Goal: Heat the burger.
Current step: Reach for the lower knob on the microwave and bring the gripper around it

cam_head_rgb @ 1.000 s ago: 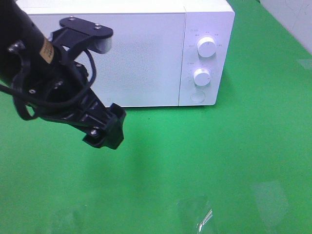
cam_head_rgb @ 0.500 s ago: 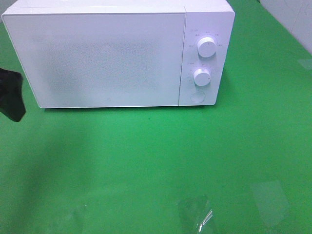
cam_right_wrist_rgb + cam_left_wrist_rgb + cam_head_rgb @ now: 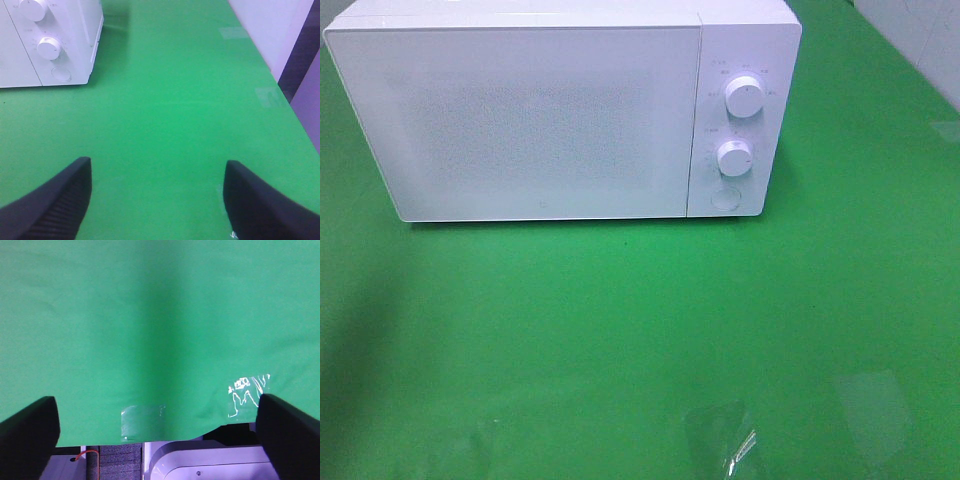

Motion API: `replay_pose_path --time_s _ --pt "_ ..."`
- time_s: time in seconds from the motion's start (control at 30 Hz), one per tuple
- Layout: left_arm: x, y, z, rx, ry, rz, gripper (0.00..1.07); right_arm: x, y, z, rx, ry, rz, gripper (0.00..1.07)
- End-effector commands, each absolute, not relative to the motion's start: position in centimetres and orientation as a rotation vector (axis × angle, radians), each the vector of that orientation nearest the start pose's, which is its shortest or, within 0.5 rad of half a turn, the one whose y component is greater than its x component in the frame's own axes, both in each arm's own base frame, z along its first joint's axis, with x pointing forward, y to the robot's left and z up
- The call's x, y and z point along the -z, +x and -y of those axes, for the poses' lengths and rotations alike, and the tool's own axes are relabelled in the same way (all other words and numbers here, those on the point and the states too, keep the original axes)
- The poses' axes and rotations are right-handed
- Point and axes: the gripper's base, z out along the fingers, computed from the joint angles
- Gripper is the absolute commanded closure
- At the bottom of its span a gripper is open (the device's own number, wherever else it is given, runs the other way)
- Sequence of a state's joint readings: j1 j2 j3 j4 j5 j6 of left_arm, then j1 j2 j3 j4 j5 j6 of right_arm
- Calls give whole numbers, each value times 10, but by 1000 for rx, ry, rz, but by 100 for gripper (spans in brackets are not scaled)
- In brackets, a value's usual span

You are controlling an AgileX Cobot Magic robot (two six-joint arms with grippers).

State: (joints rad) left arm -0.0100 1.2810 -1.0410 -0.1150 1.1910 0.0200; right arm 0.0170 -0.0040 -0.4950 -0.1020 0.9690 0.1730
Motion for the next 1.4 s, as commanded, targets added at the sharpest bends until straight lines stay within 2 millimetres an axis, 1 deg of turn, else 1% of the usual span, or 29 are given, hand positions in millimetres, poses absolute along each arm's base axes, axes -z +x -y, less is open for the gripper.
replay_pose_path --time_s 0.03,0.07,0.1,0.13,0.17,0.2,0.23,0.3,0.33,0.4,0.43,0.47,0.5,0.53,0.6,0.63,0.67,0.77,0.83,0.87,0.9,0.93,0.97,1.07,1.17,1.27,1.33,1.37,1.4 --pt "-300 203 10 169 -13 -2873 8 -284 -5 8 -10 159 -1909 37" --pt "-300 203 10 169 -13 -2873 8 -284 -5 8 -10 159 -1909 37" --pt "-298 190 10 164 2 -2843 8 -284 -5 8 -10 159 -1909 37" --pt "-298 190 10 164 2 -2843 8 -284 -5 8 -10 159 -1909 37" --pt "-298 183 10 160 10 -2825 8 -284 -5 8 -10 159 -1909 37" --pt "-297 171 10 154 31 -2788 8 -284 -5 8 -10 159 -1909 37" --pt "-297 171 10 154 31 -2788 8 -284 -5 8 -10 159 -1909 37" --pt "-295 143 10 138 81 -2716 8 -284 -5 8 -10 159 -1909 37" --pt "-295 143 10 138 81 -2716 8 -284 -5 8 -10 159 -1909 37" --pt "-294 136 10 135 93 -2704 8 -284 -5 8 -10 159 -1909 37" --pt "-291 124 10 130 109 -2679 8 -284 -5 8 -10 159 -1909 37" --pt "-291 124 10 130 109 -2679 8 -284 -5 8 -10 159 -1909 37" --pt "-286 111 10 128 110 -2655 8 -284 -5 8 -10 159 -1909 37" --pt "-286 111 10 128 110 -2655 8 -284 -5 8 -10 159 -1909 37" --pt "-272 89 10 126 110 -2628 8 -284 -5 8 -10 159 -1909 37" --pt "-272 89 10 126 110 -2628 8 -284 -5 8 -10 159 -1909 37" --pt "-266 79 10 121 108 -2582 8 -284 -5 8 -10 159 -1909 37" --pt "-263 74 10 120 108 -2570 8 -284 -5 8 -10 159 -1909 37" --pt "-271 60 9 105 111 -2465 8 -284 -5 8 -10 159 -1909 37" --pt "-271 60 9 105 111 -2465 8 -284 -5 8 -10 159 -1909 37" --pt "-274 52 10 111 108 -2414 8 -284 -5 8 -10 159 -1909 37" --pt "-274 52 10 111 108 -2414 8 -284 -5 8 -10 159 -1909 37" --pt "-276 46 10 109 109 -2374 8 -284 -5 8 -10 159 -1909 37" --pt "-277 40 10 106 111 -2335 8 -284 -5 8 -10 159 -1909 37" --pt "-281 27 12 136 111 -2248 8 -284 -5 8 -10 159 -1909 37" --pt "-281 23 13 152 111 -2222 8 -284 -5 8 -10 159 -1909 37" --pt "-284 8 16 177 116 -2121 8 -284 -5 8 -10 159 -1909 37" --pt "-284 8 16 177 116 -2121 8 -284 -5 8 -10 159 -1909 37" --pt "-284 2 16 172 116 -2083 8 -284 -5 8 -10 159 -1909 37"
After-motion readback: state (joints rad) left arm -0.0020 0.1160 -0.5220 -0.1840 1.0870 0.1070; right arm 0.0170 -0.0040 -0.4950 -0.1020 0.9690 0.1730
